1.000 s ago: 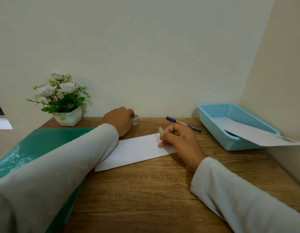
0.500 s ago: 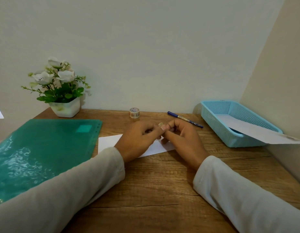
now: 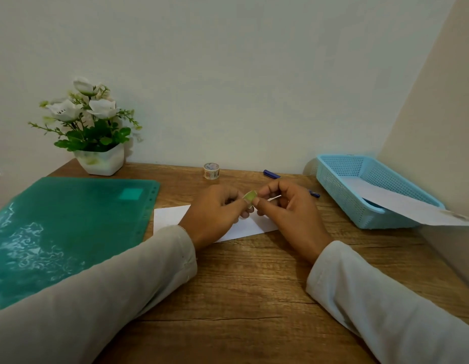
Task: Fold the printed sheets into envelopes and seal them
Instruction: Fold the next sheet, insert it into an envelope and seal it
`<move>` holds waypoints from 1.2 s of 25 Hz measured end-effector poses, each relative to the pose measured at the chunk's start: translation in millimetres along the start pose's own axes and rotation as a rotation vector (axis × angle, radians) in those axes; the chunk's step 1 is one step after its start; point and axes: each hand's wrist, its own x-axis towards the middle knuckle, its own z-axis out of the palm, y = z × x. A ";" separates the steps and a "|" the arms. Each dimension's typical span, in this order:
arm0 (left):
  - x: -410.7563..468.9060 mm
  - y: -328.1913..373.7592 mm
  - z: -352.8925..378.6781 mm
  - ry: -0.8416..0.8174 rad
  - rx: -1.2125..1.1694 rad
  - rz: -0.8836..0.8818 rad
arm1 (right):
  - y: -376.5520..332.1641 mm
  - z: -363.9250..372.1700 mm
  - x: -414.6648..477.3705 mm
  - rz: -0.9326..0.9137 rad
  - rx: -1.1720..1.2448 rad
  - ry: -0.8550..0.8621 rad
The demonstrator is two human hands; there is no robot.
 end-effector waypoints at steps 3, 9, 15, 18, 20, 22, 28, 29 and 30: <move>-1.7 0.3 0.1 -0.027 0.042 0.009 | 2.6 0.3 1.8 -0.015 0.013 0.001; -2.6 1.5 1.2 0.003 0.114 -0.005 | 4.6 -7.6 6.6 0.006 0.054 -0.007; -9.1 3.7 7.2 0.081 0.500 0.124 | 22.1 -33.4 20.8 0.204 -0.023 0.155; -8.4 1.8 6.7 0.037 0.707 0.144 | 24.3 -31.3 23.9 0.209 -0.073 0.146; -8.2 1.8 5.2 -0.052 0.758 0.118 | 24.8 -31.1 26.7 0.212 -0.085 0.158; -8.7 3.7 2.7 -0.109 0.795 0.118 | 24.7 -33.0 28.9 0.231 -0.101 0.162; -7.8 11.3 -2.2 -0.129 0.836 0.117 | 26.4 -34.8 30.4 0.231 -0.148 0.137; -7.7 12.0 -0.8 -0.128 0.856 0.115 | 27.7 -34.3 30.7 0.221 -0.158 0.138; -7.4 12.5 0.2 -0.129 0.873 0.104 | 28.6 -33.6 31.2 0.212 -0.167 0.137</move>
